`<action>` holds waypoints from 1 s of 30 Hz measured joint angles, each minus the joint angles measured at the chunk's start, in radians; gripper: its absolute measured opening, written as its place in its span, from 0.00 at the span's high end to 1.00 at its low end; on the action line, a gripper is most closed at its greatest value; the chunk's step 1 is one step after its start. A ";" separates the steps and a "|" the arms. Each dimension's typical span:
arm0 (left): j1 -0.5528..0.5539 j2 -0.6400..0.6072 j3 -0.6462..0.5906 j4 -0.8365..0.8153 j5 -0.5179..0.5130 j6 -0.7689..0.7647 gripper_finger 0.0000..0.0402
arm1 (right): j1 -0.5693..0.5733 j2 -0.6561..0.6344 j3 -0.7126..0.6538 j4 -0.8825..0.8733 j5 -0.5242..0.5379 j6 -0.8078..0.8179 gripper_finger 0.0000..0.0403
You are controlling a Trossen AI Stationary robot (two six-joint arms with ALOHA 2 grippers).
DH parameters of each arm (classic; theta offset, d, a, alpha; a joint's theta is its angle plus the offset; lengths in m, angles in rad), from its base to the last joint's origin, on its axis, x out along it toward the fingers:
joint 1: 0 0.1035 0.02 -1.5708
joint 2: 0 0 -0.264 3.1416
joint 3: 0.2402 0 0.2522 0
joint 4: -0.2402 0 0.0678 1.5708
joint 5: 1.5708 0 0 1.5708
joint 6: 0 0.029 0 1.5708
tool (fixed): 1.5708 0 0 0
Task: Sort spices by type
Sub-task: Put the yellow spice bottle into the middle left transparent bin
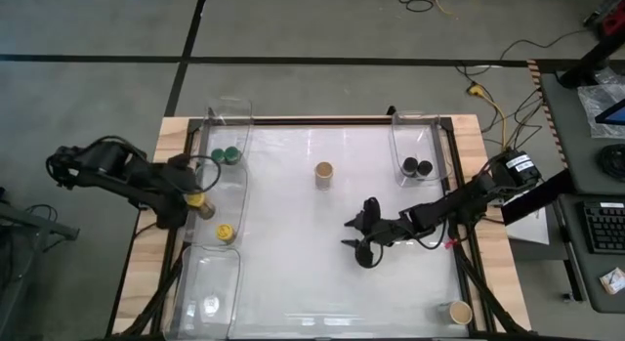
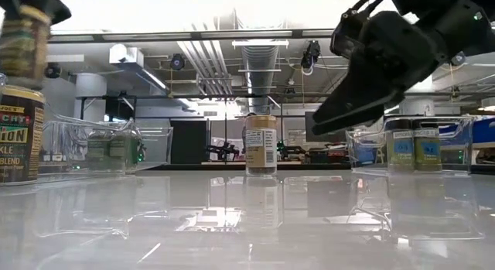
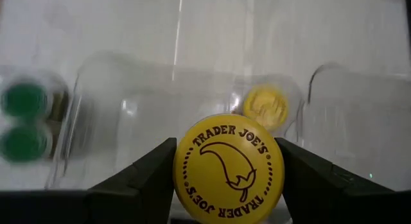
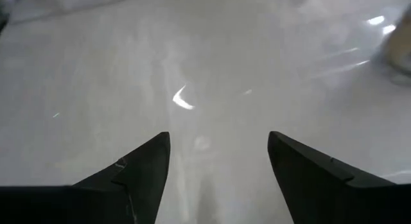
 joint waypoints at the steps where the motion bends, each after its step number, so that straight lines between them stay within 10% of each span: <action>1: 0.000 -0.009 -0.003 -0.020 -0.001 -0.015 0.47 | 0.000 0.000 0.002 0.001 0.022 0.000 0.38; 30: -0.096 -0.108 -0.348 0.199 0.043 -0.229 0.47 | 0.000 -0.001 0.003 0.011 0.149 0.235 0.43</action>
